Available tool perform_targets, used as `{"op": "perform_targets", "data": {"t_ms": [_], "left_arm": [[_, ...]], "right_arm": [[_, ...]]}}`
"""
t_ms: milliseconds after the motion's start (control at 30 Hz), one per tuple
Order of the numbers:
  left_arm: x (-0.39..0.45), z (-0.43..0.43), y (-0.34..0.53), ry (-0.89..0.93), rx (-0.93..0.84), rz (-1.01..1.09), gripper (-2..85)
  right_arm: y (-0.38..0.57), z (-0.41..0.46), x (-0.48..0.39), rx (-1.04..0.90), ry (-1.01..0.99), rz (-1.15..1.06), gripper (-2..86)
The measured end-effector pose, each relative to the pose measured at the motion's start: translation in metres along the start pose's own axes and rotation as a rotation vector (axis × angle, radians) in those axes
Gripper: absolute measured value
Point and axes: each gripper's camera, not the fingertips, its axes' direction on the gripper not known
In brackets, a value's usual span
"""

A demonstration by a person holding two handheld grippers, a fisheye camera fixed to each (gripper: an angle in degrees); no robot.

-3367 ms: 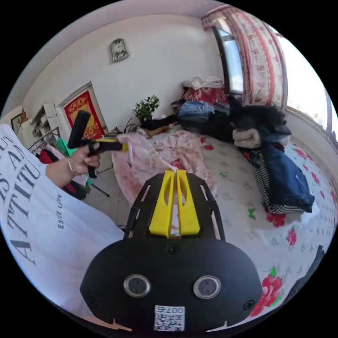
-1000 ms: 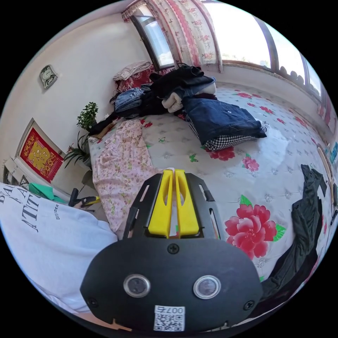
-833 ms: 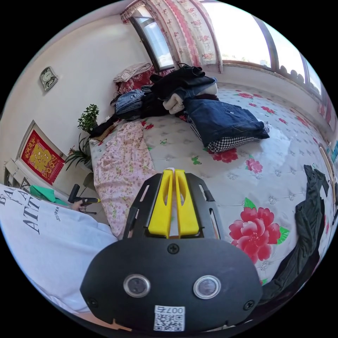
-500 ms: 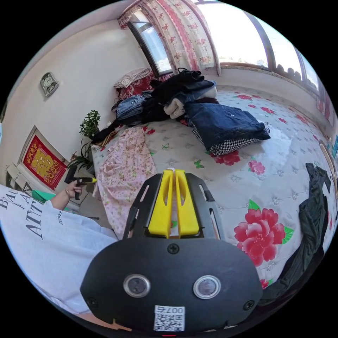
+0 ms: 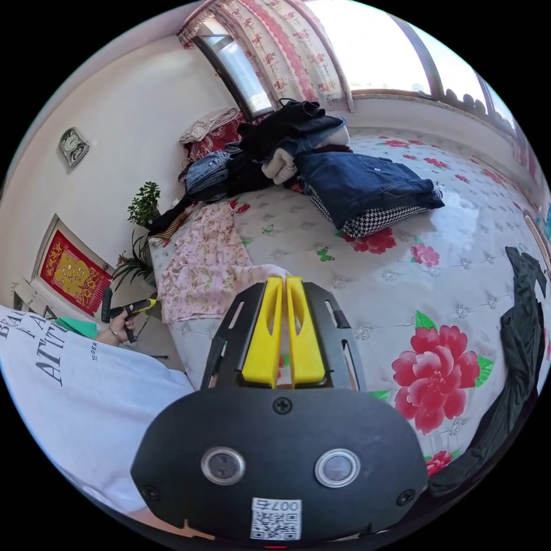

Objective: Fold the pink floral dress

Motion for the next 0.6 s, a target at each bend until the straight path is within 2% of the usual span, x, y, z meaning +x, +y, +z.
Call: {"op": "perform_targets", "data": {"t_ms": [233, 267, 333, 367, 400, 433, 500, 600], "left_arm": [[0.020, 0.026, 0.014, 0.010, -0.231, -0.057, 12.9], [0.023, 0.022, 0.012, 0.002, -0.266, -0.050, 12.3], [0.023, 0.006, 0.015, 0.006, -0.287, -0.049, 4.8], [0.020, -0.020, 0.021, 0.093, -0.201, -0.048, 1.9], [0.013, -0.049, 0.029, 0.278, -0.113, -0.057, 0.2], [0.009, -0.065, 0.033, 0.367, -0.069, -0.062, -0.1], [0.000, -0.141, 0.060, 0.574, 0.136, -0.042, -0.8], [-0.003, -0.239, 0.098, 0.640, 0.336, 0.037, -0.9]], "right_arm": [[-0.010, 0.002, -0.006, -0.008, -0.035, -0.040, -0.3], [-0.012, -0.003, -0.009, 0.000, -0.036, -0.052, -0.3], [-0.011, -0.010, -0.011, 0.005, -0.032, -0.066, -0.3], [-0.009, -0.018, -0.012, 0.002, -0.032, -0.076, -0.3], [-0.008, -0.023, -0.012, 0.003, -0.031, -0.081, -0.3], [-0.004, -0.036, -0.011, 0.006, -0.032, -0.088, -0.3], [0.002, -0.059, -0.008, 0.000, -0.048, -0.089, -0.3], [0.011, -0.102, -0.011, -0.004, -0.097, -0.126, -0.3]]}}
